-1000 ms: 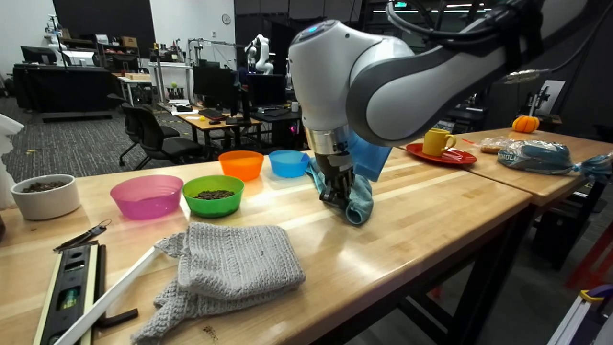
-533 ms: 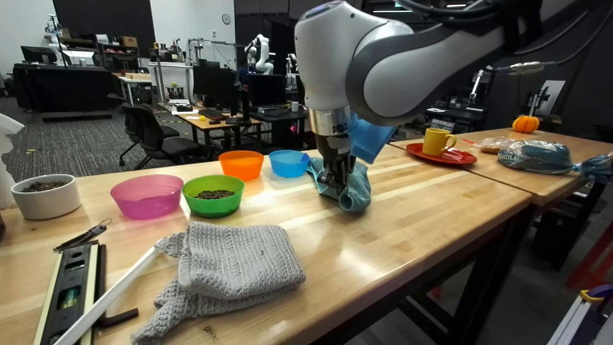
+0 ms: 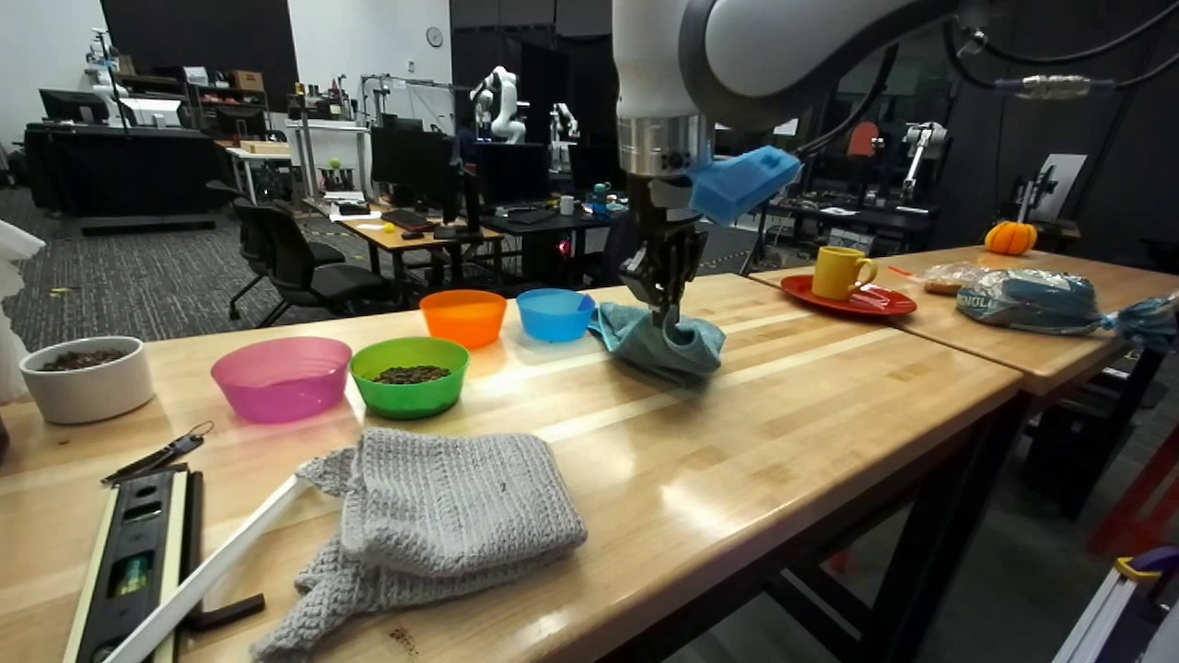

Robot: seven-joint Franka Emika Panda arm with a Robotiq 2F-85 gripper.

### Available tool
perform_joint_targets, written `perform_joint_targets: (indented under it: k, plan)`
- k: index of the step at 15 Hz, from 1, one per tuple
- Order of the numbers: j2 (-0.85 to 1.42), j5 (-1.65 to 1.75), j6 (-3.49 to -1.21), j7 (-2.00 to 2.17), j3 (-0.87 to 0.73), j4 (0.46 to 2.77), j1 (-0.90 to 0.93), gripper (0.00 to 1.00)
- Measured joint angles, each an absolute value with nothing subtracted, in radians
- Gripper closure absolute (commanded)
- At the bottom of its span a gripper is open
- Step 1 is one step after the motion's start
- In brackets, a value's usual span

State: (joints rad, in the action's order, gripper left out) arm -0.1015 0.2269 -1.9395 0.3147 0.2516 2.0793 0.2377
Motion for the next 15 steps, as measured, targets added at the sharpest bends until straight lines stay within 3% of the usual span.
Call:
perform_joint_targets:
  k: [3,5,6,9,15]
  plan:
    - [-0.095,0.202,-1.922,0.303,0.253,2.083,0.238,1.00]
    - [-0.089,0.196,-1.915,0.300,0.253,2.084,0.238,1.00]
    - [-0.087,0.195,-1.912,0.299,0.253,2.084,0.238,0.74]
    - [-0.077,0.174,-1.907,0.282,0.253,2.084,0.238,0.64]
    - [-0.066,0.099,-1.904,0.273,0.269,2.084,0.256,0.22]
